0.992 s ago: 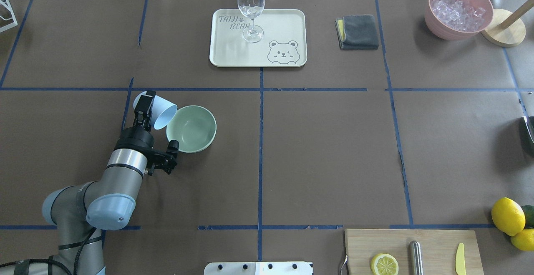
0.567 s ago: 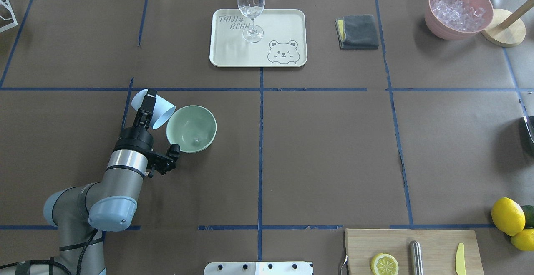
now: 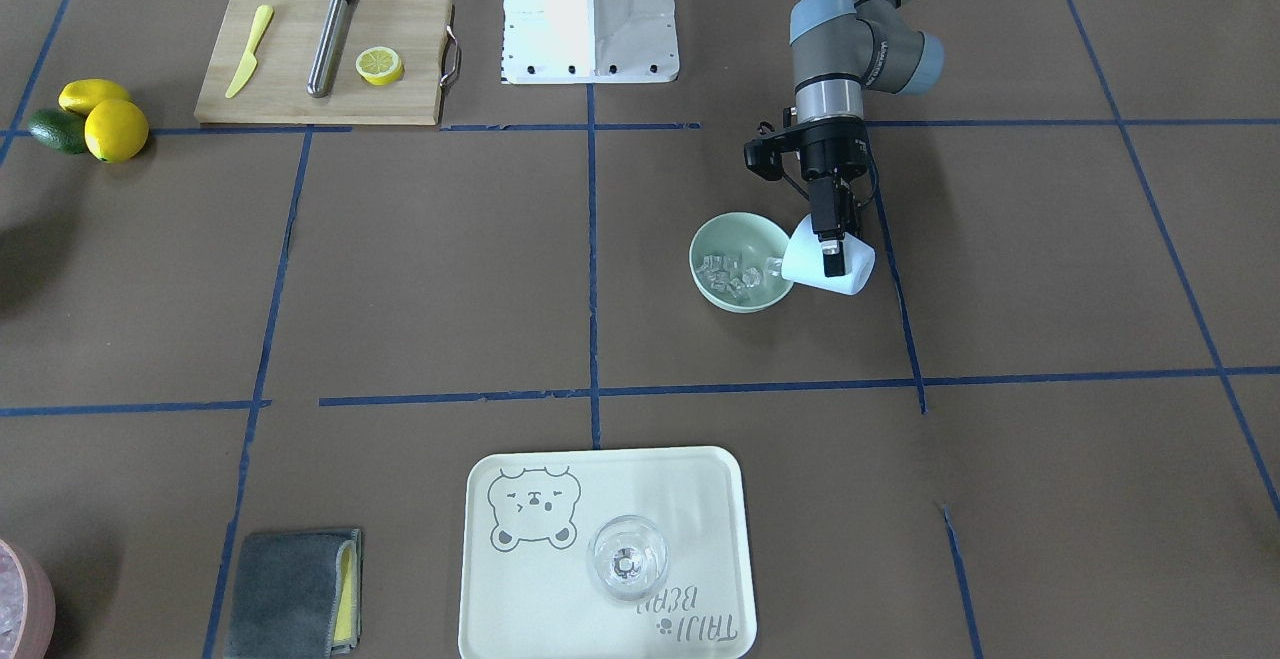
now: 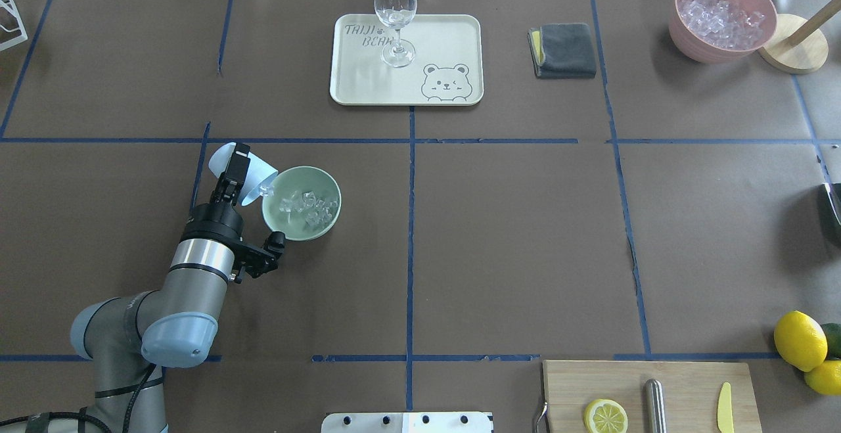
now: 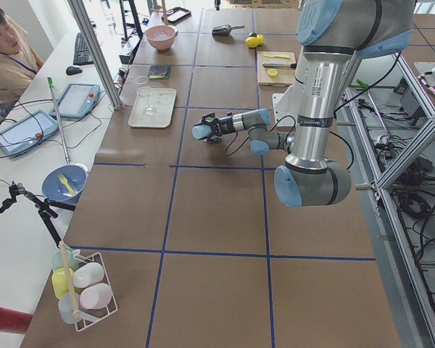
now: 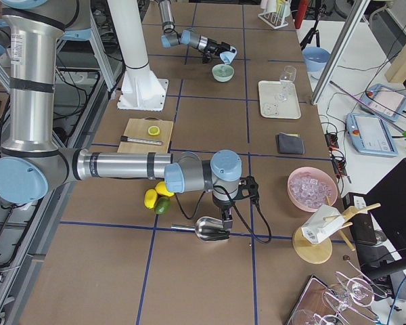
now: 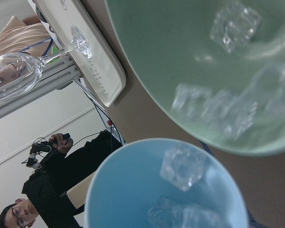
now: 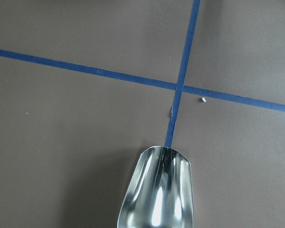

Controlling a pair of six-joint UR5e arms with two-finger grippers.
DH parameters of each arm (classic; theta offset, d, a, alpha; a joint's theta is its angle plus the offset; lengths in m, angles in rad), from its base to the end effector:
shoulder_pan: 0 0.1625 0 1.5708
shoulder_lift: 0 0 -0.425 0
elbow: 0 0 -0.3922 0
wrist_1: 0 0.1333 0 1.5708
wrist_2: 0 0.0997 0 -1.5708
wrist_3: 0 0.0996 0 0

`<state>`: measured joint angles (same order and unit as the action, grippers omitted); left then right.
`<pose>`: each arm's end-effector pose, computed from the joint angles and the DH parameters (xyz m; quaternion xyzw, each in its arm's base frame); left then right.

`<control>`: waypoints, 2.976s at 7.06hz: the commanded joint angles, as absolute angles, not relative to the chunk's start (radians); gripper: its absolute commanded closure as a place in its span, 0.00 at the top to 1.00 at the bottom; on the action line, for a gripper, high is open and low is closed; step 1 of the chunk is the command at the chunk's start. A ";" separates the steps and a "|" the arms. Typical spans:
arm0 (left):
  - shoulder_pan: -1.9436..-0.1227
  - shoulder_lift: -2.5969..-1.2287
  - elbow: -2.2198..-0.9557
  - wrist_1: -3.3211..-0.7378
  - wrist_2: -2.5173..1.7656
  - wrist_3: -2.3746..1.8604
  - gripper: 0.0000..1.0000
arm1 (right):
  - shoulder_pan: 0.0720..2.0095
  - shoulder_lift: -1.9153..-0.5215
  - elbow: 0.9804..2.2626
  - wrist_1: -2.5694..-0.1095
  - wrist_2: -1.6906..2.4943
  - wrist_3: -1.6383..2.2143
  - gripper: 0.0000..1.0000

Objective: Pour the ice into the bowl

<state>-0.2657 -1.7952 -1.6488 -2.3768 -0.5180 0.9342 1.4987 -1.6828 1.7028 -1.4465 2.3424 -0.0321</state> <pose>0.4803 -0.3585 0.3928 0.5260 -0.3360 0.5464 0.5585 0.0310 -0.4570 0.6333 0.0593 -0.3766 -0.0752 0.9214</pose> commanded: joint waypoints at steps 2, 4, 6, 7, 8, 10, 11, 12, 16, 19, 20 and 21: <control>-0.265 -1.799 -1.661 -2.382 -0.509 1.035 0.00 | 1.499 -1.683 1.703 -1.447 2.342 -0.031 1.00; -0.265 -1.799 -1.660 -2.388 -0.499 1.035 0.00 | 1.499 -1.683 1.703 -1.447 2.342 -0.031 1.00; -0.265 -1.799 -1.673 -2.431 -0.499 1.011 0.00 | 1.499 -1.683 1.701 -1.447 2.342 -0.031 1.00; -0.265 -1.798 -1.675 -2.580 -0.500 1.005 0.00 | 1.499 -1.683 1.703 -1.447 2.342 -0.031 1.00; -0.265 -1.786 -1.649 -2.718 -0.505 0.977 0.00 | 1.499 -1.684 1.703 -1.447 2.342 -0.031 1.00; -0.265 -1.775 -1.644 -2.761 -0.527 0.765 0.00 | 1.499 -1.683 1.703 -1.447 2.342 -0.031 1.00; -0.265 -1.773 -1.655 -2.789 -0.602 0.627 0.00 | 1.499 -1.683 1.703 -1.447 2.342 -0.031 1.00; -0.265 -1.758 -1.657 -2.903 -0.685 0.520 0.00 | 1.499 -1.683 1.703 -1.445 2.342 -0.031 1.00; -0.265 -1.695 -1.649 -3.149 -0.903 -0.335 0.00 | 1.499 -1.683 1.703 -1.447 2.342 -0.031 1.00; -0.265 -1.686 -1.637 -3.137 -0.919 -0.843 0.00 | 1.499 -1.683 1.704 -1.447 2.342 -0.031 1.00; -0.267 -1.646 -1.635 -3.135 -0.919 -0.985 0.00 | 1.499 -1.683 1.704 -1.447 2.342 -0.031 1.00; -0.271 -1.582 -1.647 -3.137 -0.917 -0.995 0.00 | 1.499 -1.683 1.704 -1.447 2.342 -0.031 1.00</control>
